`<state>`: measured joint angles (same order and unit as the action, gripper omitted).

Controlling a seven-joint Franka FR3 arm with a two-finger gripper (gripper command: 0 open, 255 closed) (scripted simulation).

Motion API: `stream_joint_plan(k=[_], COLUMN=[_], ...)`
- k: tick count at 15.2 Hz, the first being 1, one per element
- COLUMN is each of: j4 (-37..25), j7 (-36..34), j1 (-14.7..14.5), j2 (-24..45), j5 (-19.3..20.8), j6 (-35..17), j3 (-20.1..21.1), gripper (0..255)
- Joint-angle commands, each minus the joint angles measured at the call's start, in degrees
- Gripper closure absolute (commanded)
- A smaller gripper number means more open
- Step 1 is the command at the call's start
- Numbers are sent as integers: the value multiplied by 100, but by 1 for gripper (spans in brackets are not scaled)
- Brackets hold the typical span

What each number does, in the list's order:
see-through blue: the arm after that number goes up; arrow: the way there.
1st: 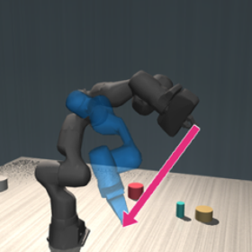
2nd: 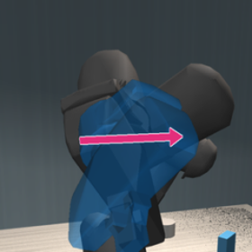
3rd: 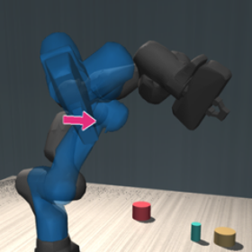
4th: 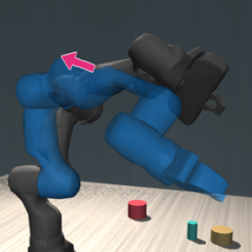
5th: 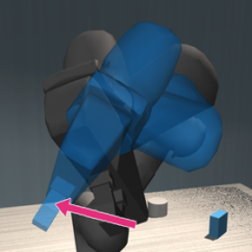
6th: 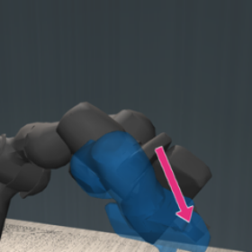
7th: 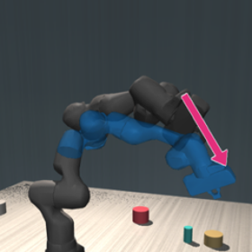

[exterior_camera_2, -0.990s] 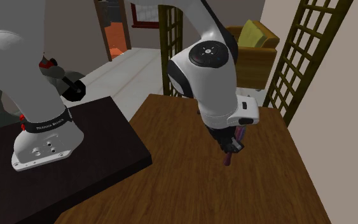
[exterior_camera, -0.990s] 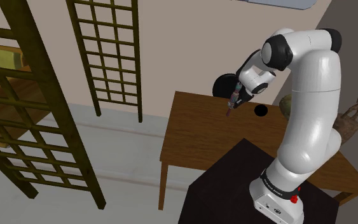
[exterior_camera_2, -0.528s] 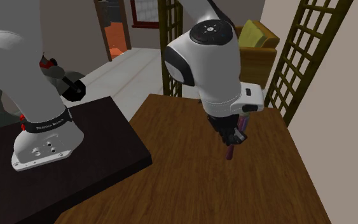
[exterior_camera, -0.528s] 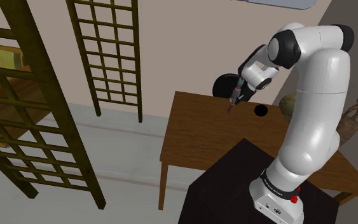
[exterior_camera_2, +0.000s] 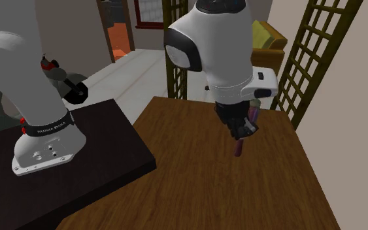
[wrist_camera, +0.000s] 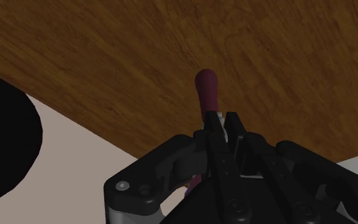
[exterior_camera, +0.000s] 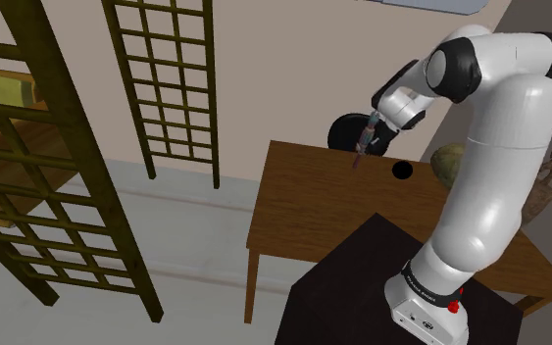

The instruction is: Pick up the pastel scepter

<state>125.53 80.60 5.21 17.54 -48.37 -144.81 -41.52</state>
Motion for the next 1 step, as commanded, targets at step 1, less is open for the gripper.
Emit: stream_joint_plan(k=[1], j4=[3], j7=[-42], j1=[-20], j2=[-34], j5=[54], j6=[13], j3=[-26], gripper=[255])
